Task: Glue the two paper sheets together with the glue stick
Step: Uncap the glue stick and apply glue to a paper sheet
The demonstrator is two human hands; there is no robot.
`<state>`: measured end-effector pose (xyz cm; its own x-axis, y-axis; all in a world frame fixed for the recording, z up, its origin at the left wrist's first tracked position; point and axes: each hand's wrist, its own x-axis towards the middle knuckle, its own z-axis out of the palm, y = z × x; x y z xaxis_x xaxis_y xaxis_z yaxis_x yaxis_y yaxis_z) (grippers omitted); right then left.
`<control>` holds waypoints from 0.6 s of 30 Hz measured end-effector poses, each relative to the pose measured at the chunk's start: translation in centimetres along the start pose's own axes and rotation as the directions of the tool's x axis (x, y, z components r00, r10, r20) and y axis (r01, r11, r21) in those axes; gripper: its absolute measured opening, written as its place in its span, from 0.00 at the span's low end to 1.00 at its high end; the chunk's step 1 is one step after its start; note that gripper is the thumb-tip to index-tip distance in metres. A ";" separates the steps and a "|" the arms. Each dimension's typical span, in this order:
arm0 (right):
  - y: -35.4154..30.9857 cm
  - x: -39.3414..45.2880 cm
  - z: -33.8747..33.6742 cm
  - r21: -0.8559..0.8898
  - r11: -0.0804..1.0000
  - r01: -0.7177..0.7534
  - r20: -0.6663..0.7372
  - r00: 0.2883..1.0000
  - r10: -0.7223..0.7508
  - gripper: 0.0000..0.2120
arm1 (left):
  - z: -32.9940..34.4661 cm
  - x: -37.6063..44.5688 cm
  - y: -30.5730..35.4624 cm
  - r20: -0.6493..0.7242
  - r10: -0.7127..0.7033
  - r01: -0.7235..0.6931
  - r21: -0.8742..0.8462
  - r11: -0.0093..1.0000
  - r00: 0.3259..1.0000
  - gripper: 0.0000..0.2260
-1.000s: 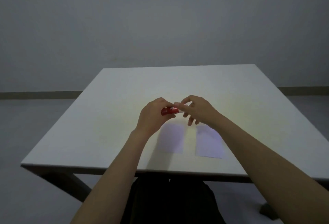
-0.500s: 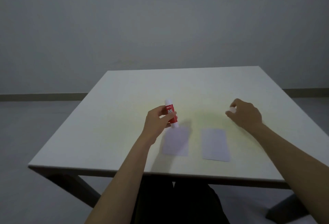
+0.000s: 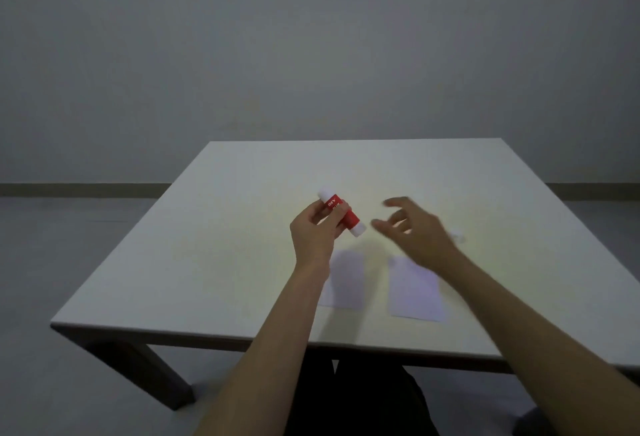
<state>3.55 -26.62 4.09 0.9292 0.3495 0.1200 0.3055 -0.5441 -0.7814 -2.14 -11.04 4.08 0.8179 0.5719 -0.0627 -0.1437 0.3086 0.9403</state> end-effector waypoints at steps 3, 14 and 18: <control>-2.7 -0.7 2.6 0.372 0.928 -0.012 0.110 0.993 -0.031 0.09 | 1.3 -0.3 -0.2 -0.085 0.038 -0.040 -0.016 0.999 0.996 0.07; -3.3 -1.3 4.0 0.788 0.426 -0.445 0.280 0.875 0.395 0.19 | 2.0 -1.1 -0.4 0.083 0.044 -0.048 0.045 0.998 0.996 0.10; -2.9 -1.6 3.1 0.609 0.732 -0.304 0.105 0.946 0.305 0.23 | 1.7 -1.2 -0.8 0.048 0.025 -0.027 0.039 0.999 0.999 0.12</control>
<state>0.52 -23.21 4.23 0.9510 0.2444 -0.1893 -0.1852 -0.0397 -0.9819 -2.07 -13.33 3.95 0.8401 0.5419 -0.0231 -0.1436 0.2633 0.9540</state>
